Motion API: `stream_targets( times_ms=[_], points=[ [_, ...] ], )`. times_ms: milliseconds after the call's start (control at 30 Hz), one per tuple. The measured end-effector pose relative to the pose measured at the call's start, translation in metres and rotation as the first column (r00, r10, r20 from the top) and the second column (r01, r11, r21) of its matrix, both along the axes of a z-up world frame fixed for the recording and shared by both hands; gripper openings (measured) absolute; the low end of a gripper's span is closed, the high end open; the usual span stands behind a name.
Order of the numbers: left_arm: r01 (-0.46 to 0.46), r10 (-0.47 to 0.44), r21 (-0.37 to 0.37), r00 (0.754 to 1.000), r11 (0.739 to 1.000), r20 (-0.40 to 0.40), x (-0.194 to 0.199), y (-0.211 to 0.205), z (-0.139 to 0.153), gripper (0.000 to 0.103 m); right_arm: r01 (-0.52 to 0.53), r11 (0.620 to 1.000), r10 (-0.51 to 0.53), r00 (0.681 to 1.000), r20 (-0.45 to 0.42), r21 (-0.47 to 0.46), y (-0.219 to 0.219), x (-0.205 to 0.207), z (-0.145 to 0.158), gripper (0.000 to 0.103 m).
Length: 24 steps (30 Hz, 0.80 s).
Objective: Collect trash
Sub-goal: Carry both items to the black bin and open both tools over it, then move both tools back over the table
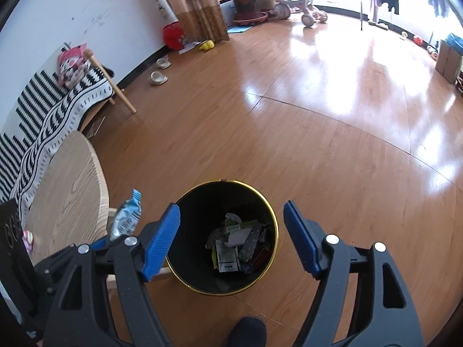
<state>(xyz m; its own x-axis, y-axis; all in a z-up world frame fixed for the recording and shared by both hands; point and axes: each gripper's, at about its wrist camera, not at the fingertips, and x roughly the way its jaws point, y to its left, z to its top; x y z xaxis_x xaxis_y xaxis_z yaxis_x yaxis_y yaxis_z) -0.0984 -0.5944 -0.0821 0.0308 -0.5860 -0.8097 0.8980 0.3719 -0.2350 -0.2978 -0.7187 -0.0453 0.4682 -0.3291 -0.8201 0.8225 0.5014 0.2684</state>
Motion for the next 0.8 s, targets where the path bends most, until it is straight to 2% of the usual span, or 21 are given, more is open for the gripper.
stream_targets(
  times_ms=[33,67,100,133,400,533,667,767,800],
  points=[
    [0.003,-0.003,0.000,1.000,1.000,-0.007,0.000,-0.002,-0.001,0.037,0.005,1.000,-0.005,1.000,0.002,0.000,-0.001,-0.002,0.000,0.074],
    [0.001,-0.001,-0.004,1.000,1.000,-0.011,0.000,-0.002,-0.002,0.057,0.008,1.000,-0.008,1.000,0.005,-0.001,-0.003,-0.004,0.000,0.075],
    [-0.004,0.004,-0.011,1.000,1.000,-0.008,-0.002,-0.001,-0.003,0.065,0.010,1.000,-0.010,1.000,0.006,-0.001,-0.004,-0.006,0.000,0.075],
    [-0.011,0.011,-0.021,1.000,1.000,0.000,-0.002,0.000,-0.002,0.069,0.011,1.000,-0.011,1.000,0.005,-0.001,-0.005,-0.006,0.000,0.075],
    [-0.047,0.048,-0.025,0.999,0.999,0.013,0.008,0.018,0.013,0.070,-0.030,1.000,0.030,0.999,0.014,-0.002,0.005,0.009,0.006,0.075],
    [-0.129,0.130,-0.017,0.991,0.991,0.044,0.031,0.047,0.032,0.081,-0.108,0.994,0.108,0.994,0.015,-0.019,0.025,0.040,0.017,0.075],
    [-0.241,0.242,-0.024,0.968,0.970,0.067,0.066,0.090,0.053,0.086,-0.204,0.978,0.205,0.979,0.018,-0.041,0.059,0.084,0.030,0.076],
    [-0.343,0.343,-0.022,0.935,0.939,0.086,0.098,0.136,0.064,0.087,-0.288,0.956,0.289,0.957,0.022,-0.051,0.091,0.125,0.039,0.076],
    [-0.387,0.387,-0.018,0.917,0.922,0.094,0.112,0.158,0.067,0.087,-0.325,0.944,0.326,0.945,0.024,-0.053,0.107,0.142,0.042,0.076]
  ],
)
